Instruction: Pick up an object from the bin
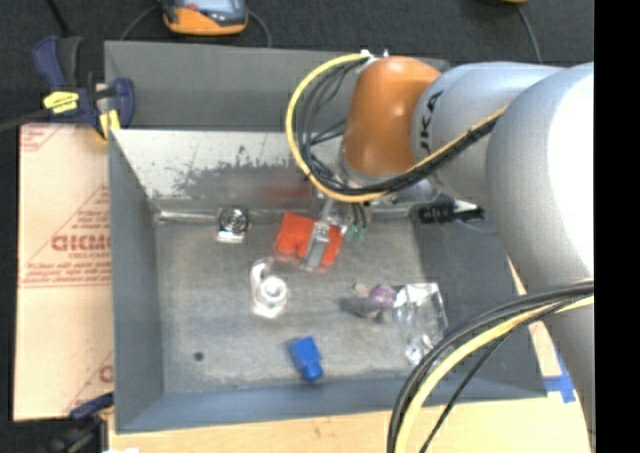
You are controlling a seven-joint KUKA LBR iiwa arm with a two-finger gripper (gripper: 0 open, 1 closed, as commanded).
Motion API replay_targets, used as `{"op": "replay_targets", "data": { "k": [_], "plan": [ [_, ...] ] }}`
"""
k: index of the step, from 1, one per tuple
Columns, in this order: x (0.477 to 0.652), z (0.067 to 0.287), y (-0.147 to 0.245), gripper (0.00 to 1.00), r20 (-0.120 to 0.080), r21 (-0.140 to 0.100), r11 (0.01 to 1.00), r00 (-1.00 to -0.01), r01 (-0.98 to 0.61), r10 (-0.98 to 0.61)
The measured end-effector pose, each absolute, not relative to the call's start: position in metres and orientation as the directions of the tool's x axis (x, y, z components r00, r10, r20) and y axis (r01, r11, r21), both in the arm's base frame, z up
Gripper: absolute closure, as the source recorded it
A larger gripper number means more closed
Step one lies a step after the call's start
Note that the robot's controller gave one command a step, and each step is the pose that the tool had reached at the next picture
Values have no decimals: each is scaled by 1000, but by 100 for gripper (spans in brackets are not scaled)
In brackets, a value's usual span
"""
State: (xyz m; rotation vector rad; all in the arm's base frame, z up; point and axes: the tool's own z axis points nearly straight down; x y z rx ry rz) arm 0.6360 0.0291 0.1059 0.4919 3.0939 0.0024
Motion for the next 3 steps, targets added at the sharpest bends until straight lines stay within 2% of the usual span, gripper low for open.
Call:
{"op": "replay_targets", "data": {
  "k": [1, 2, 3],
  "plan": [
    [639, 69, 31, 0, -1, 1, 906, -906, 422, 422],
    [640, 71, 30, 0, -4, 0, 907, -907, 421, 421],
    [640, 71, 30, 100, -6, 1, 908, -908, 420, 420]
  ]
}}
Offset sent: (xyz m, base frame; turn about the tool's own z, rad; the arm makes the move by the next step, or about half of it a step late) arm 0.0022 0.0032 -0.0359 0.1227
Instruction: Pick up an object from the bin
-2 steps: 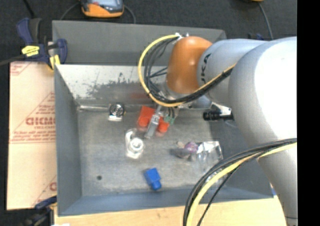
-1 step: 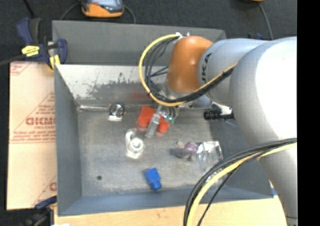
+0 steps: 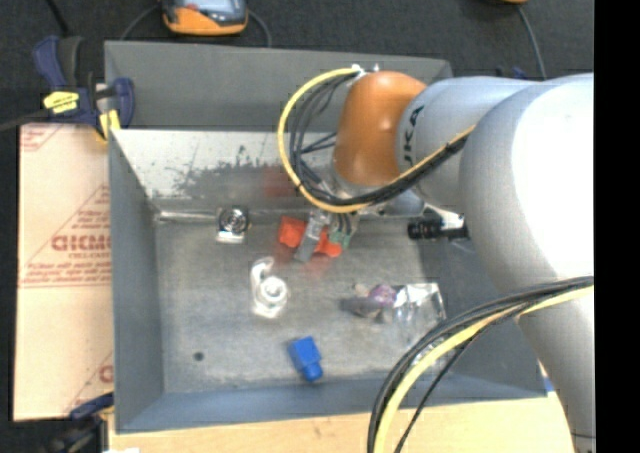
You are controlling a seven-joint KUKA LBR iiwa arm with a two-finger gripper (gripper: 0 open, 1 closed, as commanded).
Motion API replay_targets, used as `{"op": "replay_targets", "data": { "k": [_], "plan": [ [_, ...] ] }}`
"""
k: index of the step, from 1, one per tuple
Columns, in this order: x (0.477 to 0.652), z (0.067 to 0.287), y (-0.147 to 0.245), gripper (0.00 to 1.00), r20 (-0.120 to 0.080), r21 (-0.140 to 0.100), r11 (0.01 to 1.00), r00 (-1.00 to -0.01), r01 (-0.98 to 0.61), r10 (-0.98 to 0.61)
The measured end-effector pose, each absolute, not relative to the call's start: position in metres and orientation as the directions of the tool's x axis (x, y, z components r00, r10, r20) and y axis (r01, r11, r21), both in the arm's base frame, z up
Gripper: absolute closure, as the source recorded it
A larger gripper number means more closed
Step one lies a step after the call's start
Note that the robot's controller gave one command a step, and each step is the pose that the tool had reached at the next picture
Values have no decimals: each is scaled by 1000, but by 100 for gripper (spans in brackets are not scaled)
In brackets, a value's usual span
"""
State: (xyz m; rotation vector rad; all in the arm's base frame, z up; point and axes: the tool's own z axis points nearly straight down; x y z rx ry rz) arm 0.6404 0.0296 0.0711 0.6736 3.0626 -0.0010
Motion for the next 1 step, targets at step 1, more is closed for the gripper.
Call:
{"op": "replay_targets", "data": {
  "k": [1],
  "plan": [
    [643, 128, 29, 100, -9, 4, 908, -908, 419, 419]
  ]
}}
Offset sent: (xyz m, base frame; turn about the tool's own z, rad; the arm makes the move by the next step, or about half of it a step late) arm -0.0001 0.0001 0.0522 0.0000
